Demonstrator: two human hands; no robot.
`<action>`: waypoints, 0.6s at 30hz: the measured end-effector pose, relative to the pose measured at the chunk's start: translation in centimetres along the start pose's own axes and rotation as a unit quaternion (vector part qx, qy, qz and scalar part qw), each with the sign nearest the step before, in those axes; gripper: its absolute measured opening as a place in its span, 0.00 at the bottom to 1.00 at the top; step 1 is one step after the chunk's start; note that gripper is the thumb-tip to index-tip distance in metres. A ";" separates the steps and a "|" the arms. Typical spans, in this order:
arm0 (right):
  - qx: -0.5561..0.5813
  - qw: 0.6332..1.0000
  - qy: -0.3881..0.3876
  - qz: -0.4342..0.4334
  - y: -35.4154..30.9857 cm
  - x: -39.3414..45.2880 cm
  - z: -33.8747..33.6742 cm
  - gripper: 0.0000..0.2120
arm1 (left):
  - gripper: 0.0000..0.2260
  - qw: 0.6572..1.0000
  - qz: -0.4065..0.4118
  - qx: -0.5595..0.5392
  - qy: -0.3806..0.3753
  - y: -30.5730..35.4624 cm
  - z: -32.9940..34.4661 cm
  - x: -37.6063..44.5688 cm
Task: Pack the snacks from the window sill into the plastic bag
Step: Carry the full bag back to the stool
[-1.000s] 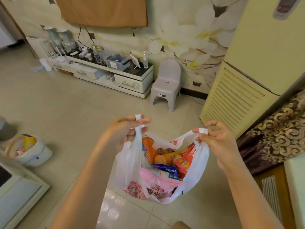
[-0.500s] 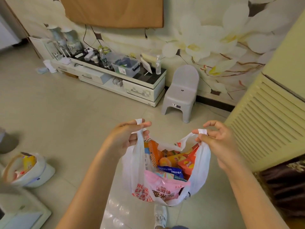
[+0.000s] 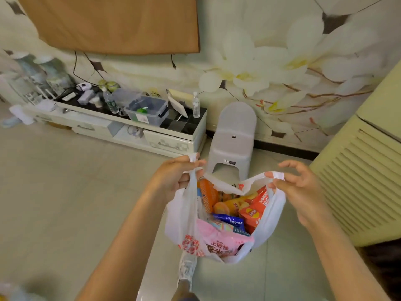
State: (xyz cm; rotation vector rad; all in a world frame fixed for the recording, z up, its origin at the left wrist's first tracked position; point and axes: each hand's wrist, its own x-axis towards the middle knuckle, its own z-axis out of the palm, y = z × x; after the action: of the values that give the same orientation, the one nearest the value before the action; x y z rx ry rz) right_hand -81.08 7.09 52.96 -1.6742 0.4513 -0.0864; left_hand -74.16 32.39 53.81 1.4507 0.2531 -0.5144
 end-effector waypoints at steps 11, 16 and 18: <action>0.028 0.992 0.110 0.051 -3.0 15.7 6.8 0.25 | 0.21 0.987 -0.068 0.046 -0.141 8.8 -3.6 20.4; 0.022 0.992 0.113 0.053 -3.8 24.1 7.8 0.25 | 0.18 0.986 -0.068 0.043 -0.148 12.8 -2.5 28.8; 0.027 0.991 0.117 0.052 -3.8 27.8 7.8 0.25 | 0.18 0.986 -0.070 0.047 -0.147 14.1 -1.7 32.2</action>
State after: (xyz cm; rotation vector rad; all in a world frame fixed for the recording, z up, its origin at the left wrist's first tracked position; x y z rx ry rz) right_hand -52.21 5.27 49.79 -1.5901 0.7067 -0.2183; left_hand -39.28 28.75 50.97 1.4328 0.0965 -0.8545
